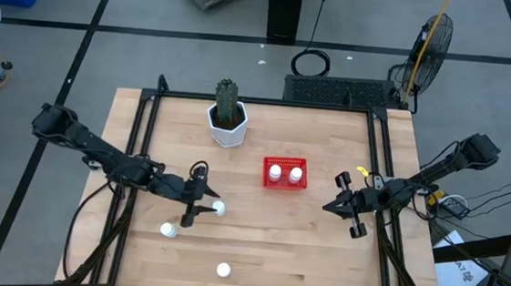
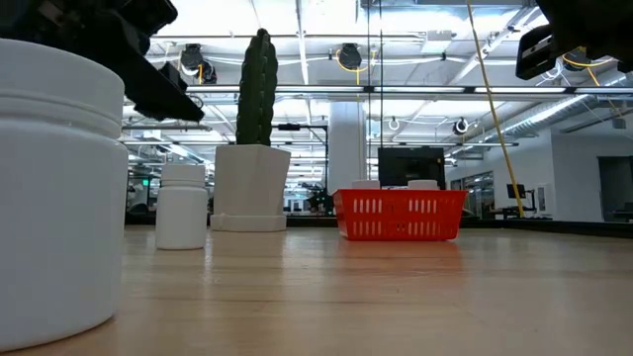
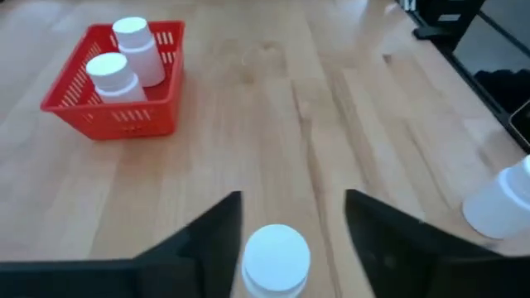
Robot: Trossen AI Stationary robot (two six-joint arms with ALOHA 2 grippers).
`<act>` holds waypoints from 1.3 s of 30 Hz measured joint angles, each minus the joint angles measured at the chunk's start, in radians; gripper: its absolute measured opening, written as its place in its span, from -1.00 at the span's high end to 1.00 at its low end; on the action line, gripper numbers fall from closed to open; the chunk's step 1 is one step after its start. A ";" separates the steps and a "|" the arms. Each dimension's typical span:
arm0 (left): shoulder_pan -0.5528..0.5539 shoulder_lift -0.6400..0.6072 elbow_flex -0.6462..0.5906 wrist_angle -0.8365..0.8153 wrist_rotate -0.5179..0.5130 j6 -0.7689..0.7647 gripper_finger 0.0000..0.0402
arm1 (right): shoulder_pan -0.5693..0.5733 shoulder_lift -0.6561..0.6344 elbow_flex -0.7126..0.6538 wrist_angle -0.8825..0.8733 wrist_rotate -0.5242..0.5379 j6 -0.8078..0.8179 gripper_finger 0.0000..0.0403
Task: Pick and place pill bottles into a basket
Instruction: Put the white pill bottle into the red bin
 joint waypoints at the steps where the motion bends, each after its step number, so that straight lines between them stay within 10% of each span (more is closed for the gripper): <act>1: 0.000 0.000 0.000 0.000 -0.001 -0.010 -0.20 | 0.000 0.000 0.000 0.000 0.000 0.000 1.00; 11: 0.001 0.057 0.000 -0.033 -0.002 -0.056 -0.66 | 0.000 0.000 0.000 0.000 0.000 0.000 0.99; 39: 0.001 0.194 0.000 0.029 -0.037 -0.073 -0.52 | 0.000 0.000 0.000 0.000 0.000 0.000 0.99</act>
